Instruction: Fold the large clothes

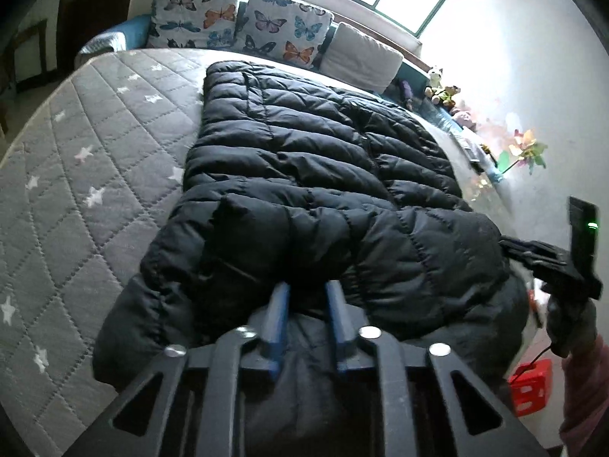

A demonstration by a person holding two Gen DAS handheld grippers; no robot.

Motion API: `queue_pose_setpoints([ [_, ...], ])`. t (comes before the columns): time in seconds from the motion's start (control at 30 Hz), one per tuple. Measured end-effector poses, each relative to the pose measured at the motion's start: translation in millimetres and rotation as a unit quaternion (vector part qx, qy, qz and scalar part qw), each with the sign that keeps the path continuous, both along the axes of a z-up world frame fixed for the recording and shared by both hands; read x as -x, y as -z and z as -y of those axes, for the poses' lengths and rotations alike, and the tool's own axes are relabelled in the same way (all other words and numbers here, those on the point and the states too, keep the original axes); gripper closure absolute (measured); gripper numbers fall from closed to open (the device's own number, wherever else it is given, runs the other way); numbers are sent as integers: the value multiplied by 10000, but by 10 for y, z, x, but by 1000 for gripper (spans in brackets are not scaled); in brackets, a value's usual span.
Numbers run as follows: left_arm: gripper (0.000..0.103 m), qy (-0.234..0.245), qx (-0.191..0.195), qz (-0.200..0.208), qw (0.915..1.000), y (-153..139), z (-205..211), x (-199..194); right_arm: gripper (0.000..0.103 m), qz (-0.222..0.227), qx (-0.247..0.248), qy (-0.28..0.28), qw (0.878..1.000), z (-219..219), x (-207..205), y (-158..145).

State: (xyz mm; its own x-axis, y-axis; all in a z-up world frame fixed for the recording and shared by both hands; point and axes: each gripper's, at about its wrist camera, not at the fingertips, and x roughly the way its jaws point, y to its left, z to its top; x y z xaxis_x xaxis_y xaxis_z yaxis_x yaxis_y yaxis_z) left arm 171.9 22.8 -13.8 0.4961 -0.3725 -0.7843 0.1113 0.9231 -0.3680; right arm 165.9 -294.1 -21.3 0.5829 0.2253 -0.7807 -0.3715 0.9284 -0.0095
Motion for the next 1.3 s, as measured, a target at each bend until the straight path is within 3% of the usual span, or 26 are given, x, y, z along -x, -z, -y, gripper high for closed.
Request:
queue_pose_setpoints([
  [0.07, 90, -26, 247, -10, 9997, 38, -85, 6, 64, -297, -120, 67, 9995, 30, -117, 276],
  [0.2, 93, -86, 653, -240, 9975, 86, -221, -47, 64, -128, 233, 196, 9995, -48, 35, 51],
  [0.27, 93, -112, 619, -295, 9976, -7, -204, -34, 64, 44, 247, 61, 9997, -131, 159, -106],
  [0.4, 93, 88, 358, 70, 9993, -379, -39, 147, 64, 122, 3, -649, 9978, -449, 432, -365],
  [0.53, 92, 464, 322, 388, 9976, -600, 218, 318, 62, -111, 195, -1285, 9915, -828, 600, -184],
  [0.63, 92, 772, 260, 305, 9962, -520, 433, 327, 59, -282, 547, -1343, 9890, -984, 615, 181],
  [0.7, 92, 807, 40, 131, 9966, -349, 537, 279, 59, -79, 789, -1360, 9875, -1028, 649, 342],
  [0.77, 92, 801, -156, -6, 9967, -183, 586, 229, 59, -14, 901, -1384, 9863, -1029, 687, 326],
  [0.9, 92, 721, 250, -169, 9969, -59, 465, 190, 59, 3, 712, -1450, 9869, -949, 728, -13],
  [1.0, 92, 725, 241, -197, 9969, -14, 467, 150, 57, 245, 567, -1327, 9892, -954, 600, -224],
  [1.1, 92, 685, 199, -218, 9972, 19, 476, 108, 56, 27, 446, -1197, 9918, -1007, 312, -63],
  [1.2, 92, 689, 171, -215, 9972, 50, 474, 80, 55, -366, 516, -1102, 9919, -1046, 97, 339],
  [1.3, 92, 684, 194, -269, 9971, 74, 474, 62, 55, -369, 440, -1190, 9912, -1001, 123, 245],
])
